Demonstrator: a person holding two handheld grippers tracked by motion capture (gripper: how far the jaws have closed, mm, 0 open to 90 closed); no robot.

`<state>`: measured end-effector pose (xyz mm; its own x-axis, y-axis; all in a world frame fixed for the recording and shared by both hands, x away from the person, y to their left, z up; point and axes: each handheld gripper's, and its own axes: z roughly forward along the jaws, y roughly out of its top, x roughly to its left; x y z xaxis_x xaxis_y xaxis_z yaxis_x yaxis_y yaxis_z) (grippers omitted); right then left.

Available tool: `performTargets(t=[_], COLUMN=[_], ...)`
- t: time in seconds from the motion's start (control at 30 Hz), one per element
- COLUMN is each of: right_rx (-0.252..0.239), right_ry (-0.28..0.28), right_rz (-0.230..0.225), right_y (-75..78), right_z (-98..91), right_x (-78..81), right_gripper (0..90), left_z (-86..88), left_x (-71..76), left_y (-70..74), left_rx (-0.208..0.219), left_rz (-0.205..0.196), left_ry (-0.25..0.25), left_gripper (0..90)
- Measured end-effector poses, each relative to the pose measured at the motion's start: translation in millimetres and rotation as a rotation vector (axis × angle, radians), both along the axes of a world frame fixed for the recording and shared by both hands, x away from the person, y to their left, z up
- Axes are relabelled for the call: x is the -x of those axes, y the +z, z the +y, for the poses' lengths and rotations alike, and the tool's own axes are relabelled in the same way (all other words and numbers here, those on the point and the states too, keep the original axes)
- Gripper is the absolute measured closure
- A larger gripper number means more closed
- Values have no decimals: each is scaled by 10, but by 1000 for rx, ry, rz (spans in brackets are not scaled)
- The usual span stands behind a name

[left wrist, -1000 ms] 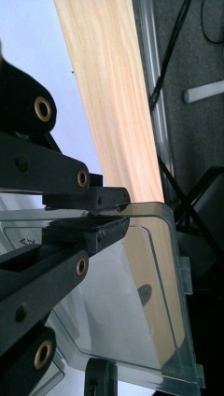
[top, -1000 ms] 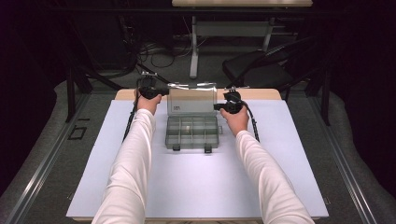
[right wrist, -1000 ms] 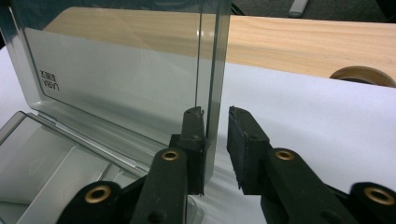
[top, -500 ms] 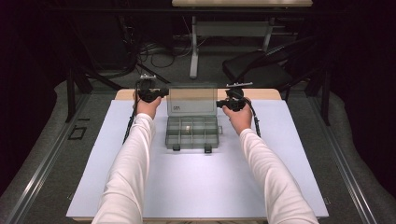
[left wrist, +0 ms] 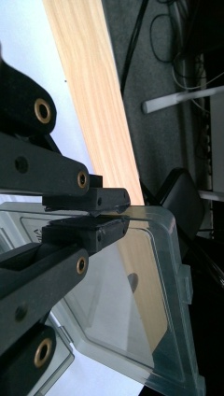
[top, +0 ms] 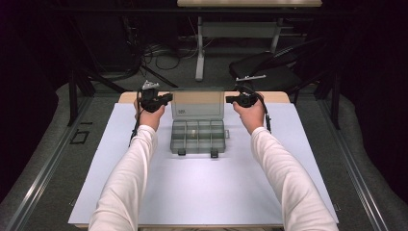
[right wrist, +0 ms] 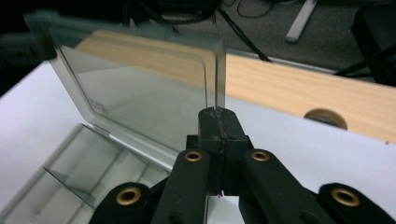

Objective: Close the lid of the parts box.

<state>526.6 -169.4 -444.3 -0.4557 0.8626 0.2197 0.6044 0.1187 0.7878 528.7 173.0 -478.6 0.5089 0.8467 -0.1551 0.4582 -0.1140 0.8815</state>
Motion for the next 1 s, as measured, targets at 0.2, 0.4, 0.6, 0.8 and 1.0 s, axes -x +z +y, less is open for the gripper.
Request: performTargets(t=[0.2, 0.4, 0.6, 0.8, 1.0], right_rx=[-1, 13, 32, 36, 32], right_ry=[-5, -7, -10, 13, 28], right_rz=[-33, -44, -25, 0, 5], right_y=[293, 402, 342, 263, 256], right_z=[48, 191, 293, 349, 369], right_x=[-14, -85, -180, -189, -165], right_gripper=[900, 900, 900, 900, 900], left_z=[12, 23, 34, 49, 125], left_x=[93, 161, 214, 255, 384], left_y=[-3, -24, -30, 3, 85], left_rx=[-7, -3, -3, 2, 2], left_rz=[-29, -52, -57, -34, 19], left_ry=[-11, -15, -25, -41, -13], left_gripper=[850, 851, 848, 828, 655])
